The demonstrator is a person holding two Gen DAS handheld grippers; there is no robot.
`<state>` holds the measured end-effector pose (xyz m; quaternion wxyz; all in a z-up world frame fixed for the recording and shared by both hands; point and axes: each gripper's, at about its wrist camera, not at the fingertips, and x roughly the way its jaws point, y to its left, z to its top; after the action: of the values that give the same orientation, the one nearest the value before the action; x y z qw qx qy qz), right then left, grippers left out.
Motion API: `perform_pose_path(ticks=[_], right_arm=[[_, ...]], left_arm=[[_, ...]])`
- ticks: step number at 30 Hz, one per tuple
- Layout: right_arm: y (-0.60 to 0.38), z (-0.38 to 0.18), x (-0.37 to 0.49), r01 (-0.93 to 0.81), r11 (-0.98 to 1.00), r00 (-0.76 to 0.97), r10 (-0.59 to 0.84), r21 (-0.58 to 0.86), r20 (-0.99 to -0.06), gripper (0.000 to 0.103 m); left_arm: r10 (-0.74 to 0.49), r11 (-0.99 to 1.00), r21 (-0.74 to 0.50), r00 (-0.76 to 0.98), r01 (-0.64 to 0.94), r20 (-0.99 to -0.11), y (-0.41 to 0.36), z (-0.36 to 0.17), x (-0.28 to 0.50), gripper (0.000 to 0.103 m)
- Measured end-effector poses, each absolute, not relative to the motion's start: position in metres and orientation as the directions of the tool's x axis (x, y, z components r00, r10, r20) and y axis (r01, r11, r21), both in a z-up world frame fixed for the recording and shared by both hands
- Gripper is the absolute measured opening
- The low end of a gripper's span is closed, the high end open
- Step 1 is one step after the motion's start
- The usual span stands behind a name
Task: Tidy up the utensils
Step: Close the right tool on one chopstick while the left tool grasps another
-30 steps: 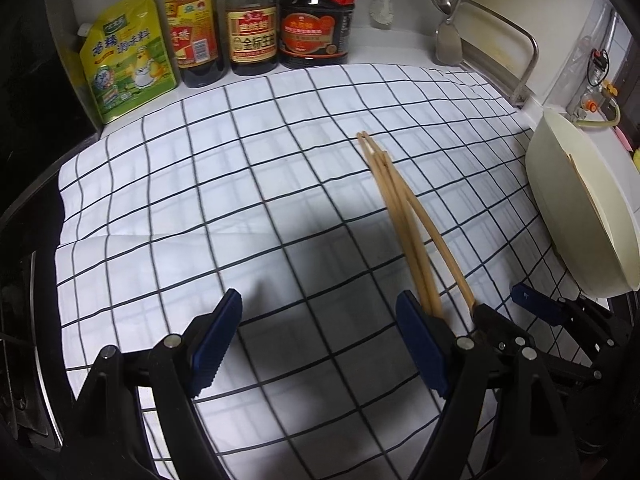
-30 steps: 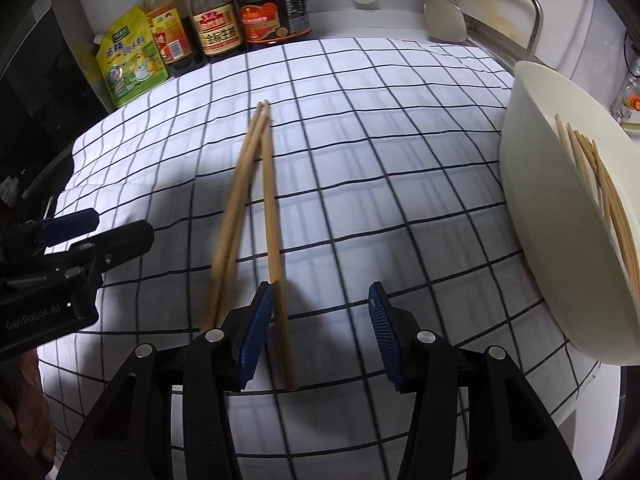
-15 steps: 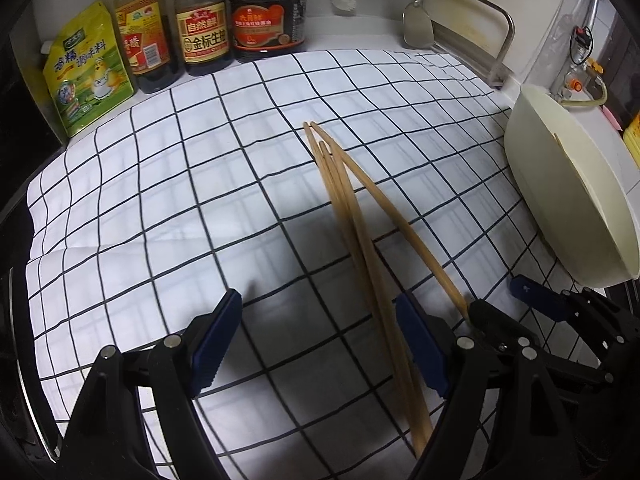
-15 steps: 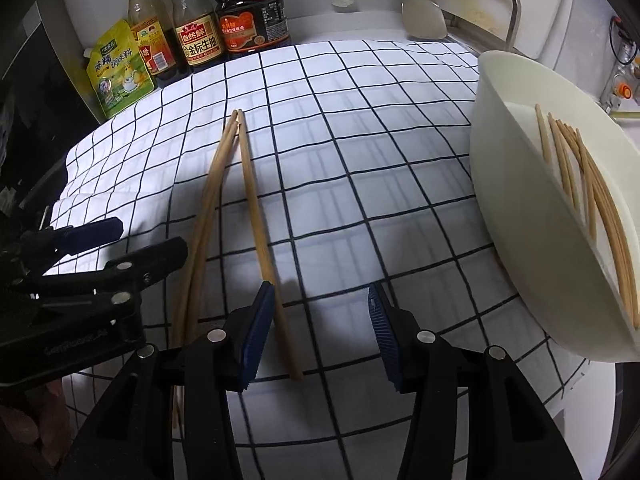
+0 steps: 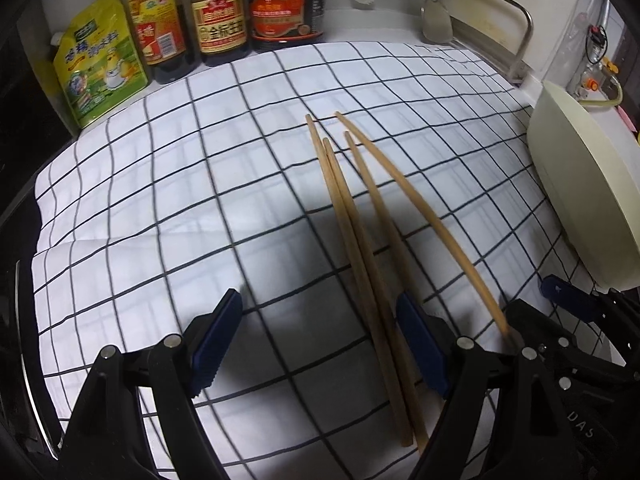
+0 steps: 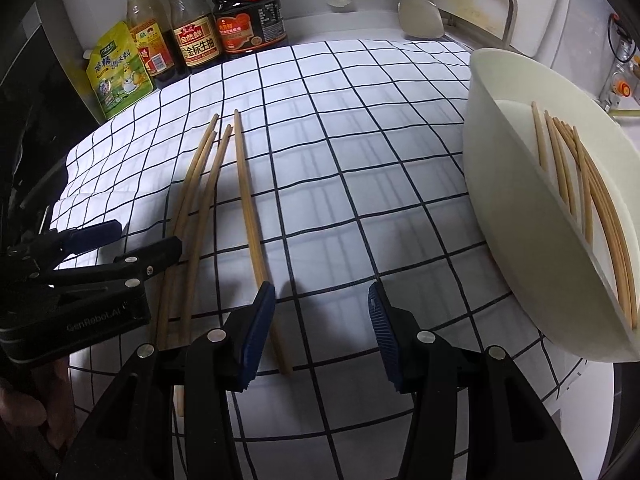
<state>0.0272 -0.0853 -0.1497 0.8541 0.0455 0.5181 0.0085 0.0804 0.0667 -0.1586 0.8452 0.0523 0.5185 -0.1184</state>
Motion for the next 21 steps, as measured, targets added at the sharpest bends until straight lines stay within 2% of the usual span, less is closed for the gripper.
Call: perform_pose_path(ticks=[21], right_arm=[[-0.072,-0.151,0.040,-0.033,0.995,0.464,0.099,0.095,-0.880,0.047]], left_arm=[[-0.111,0.981,-0.026,0.441,0.193,-0.890,0.101,-0.161,0.082,0.080]])
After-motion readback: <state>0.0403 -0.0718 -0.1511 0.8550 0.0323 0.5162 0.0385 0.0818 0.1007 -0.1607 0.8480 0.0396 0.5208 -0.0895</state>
